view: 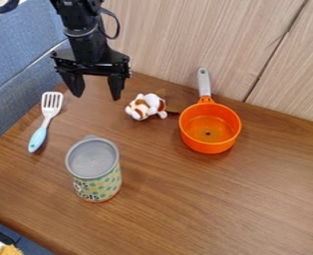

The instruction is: Move the orange pot to the left side of the table

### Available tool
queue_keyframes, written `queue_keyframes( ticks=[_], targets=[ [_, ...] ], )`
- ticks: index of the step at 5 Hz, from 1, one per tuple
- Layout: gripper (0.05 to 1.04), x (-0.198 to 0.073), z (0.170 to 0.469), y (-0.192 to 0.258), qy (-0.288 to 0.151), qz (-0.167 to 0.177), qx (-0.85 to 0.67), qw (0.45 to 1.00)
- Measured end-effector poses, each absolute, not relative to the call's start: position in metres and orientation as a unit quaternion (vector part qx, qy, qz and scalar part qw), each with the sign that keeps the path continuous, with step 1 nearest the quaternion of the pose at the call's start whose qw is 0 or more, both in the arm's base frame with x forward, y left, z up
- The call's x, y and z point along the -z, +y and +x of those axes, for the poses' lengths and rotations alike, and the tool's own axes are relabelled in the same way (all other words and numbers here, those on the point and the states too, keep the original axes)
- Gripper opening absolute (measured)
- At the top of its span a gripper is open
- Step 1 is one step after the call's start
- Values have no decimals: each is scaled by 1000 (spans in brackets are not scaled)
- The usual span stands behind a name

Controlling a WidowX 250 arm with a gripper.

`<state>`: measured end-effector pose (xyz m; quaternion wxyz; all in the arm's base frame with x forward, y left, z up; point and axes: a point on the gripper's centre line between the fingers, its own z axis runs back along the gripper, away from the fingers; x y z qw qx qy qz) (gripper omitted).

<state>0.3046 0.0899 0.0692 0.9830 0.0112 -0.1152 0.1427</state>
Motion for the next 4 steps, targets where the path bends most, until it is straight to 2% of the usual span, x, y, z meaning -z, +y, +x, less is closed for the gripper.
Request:
queue_keyframes(
  ticks=[1,2,4],
  targets=[
    [1001,-60,302,88,-101,6,-144,984],
    [1001,-59,311,67,-112,-16,-112,987],
    [1001,-49,345,9,-132,-55,-69,987]
  ],
)
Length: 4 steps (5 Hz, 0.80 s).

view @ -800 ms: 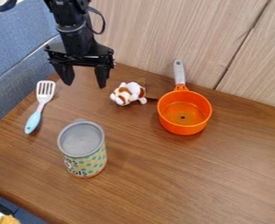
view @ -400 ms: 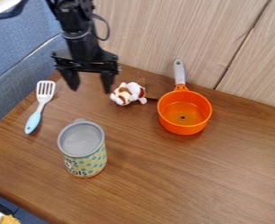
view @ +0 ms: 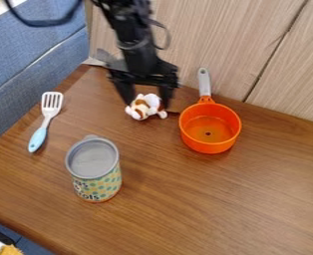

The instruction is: Move the orange pot to the left side of the table

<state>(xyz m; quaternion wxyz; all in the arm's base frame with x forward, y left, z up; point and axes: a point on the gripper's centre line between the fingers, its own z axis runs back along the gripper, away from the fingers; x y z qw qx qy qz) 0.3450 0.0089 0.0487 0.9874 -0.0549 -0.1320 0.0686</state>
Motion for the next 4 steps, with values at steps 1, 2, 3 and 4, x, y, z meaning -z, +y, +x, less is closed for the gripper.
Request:
queue_keyframes(
  ticks=[1,2,3,4],
  targets=[
    [1001,-38,357,-7,-139,-49,-68,987],
    [1001,-27,367,-20,-139,-39,-71,987],
    [1001,-13,372,-25,-121,-36,-71,989],
    [966,0,374,-27,-103,-30,-54,993]
  ],
)
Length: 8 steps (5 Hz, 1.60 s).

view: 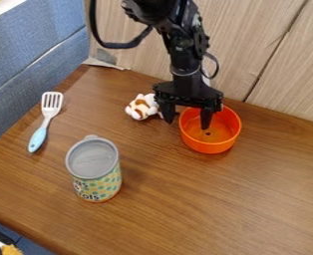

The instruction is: Move the orange pot to the left side of the table

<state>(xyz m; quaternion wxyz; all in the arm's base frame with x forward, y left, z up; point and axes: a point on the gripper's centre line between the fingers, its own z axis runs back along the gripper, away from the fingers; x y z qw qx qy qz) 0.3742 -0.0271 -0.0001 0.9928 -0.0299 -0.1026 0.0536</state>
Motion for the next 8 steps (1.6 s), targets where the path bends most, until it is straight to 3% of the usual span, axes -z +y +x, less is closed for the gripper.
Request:
queue_keyframes(
  ticks=[2,3,4,7,8],
  targets=[
    [374,-1,374,-32,-98,-26,-33,994],
    [162,1,371,-33,-94,-28,-32,995],
    [75,-4,370,-35,-99,-36,-18,994],
    [68,-44,363,-11,-135,-50,-32,989],
    [68,-57,360,24,-142,-41,-71,986]
  ],
)
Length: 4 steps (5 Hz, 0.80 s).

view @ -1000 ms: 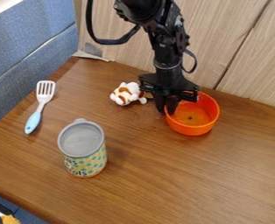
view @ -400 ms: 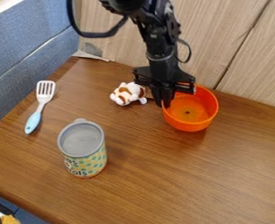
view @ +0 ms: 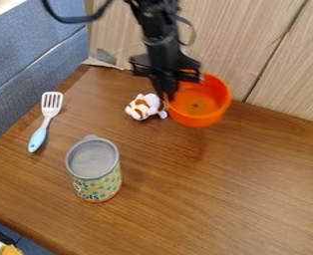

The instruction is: Move the orange pot to the left side of the table

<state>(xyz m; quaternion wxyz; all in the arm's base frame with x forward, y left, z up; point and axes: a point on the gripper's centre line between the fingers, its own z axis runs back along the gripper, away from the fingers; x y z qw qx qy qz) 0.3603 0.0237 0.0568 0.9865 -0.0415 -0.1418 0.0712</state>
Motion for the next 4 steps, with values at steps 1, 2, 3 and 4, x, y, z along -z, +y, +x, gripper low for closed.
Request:
queue_keyframes(
  ticks=[1,2,3,4],
  targets=[
    [68,-63,361,62,-150,-21,-119,981],
    [68,-69,359,97,-156,-2,-167,974],
    [68,-55,355,132,-133,3,-224,965],
    [68,-41,359,159,-117,10,-253,960]
  ],
)
